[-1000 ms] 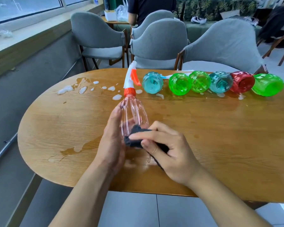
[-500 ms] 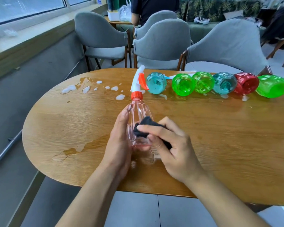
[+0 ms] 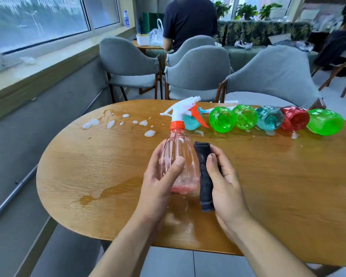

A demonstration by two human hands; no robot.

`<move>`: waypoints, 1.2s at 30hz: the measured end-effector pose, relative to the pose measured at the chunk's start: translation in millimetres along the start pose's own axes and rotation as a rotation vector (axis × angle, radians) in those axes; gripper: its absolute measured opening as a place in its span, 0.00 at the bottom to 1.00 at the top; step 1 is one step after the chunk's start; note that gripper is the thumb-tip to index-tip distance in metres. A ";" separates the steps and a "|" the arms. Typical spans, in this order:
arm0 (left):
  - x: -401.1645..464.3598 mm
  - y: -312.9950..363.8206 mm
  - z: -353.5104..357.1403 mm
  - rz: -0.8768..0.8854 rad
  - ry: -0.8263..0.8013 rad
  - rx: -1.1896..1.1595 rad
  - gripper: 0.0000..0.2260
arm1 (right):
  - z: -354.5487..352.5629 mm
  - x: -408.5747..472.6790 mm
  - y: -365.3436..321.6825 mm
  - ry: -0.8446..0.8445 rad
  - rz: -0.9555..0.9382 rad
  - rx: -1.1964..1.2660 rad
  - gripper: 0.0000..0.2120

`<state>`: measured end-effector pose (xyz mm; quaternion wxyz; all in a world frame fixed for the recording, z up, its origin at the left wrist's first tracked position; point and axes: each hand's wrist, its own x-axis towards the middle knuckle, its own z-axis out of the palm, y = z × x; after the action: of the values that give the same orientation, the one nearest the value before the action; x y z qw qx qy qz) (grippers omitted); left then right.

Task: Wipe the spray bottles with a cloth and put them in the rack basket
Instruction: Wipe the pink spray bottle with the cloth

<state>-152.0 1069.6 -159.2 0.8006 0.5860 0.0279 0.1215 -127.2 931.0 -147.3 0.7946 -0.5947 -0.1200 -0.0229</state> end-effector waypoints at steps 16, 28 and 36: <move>-21.7 7.2 3.8 0.194 -0.123 0.327 0.32 | -32.0 34.1 -44.4 0.148 -0.582 -0.777 0.12; -16.9 1.1 0.1 0.236 -0.138 0.384 0.31 | -18.8 45.0 -26.7 0.098 -0.698 -0.898 0.12; -12.2 -0.4 -0.3 0.239 -0.116 0.375 0.31 | -16.2 46.4 -20.4 -0.060 -0.701 -0.914 0.12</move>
<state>-163.8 1066.9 -160.9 0.6580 0.7296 -0.0658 0.1743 -83.2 914.6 -122.3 0.3983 -0.8028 -0.3102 -0.3174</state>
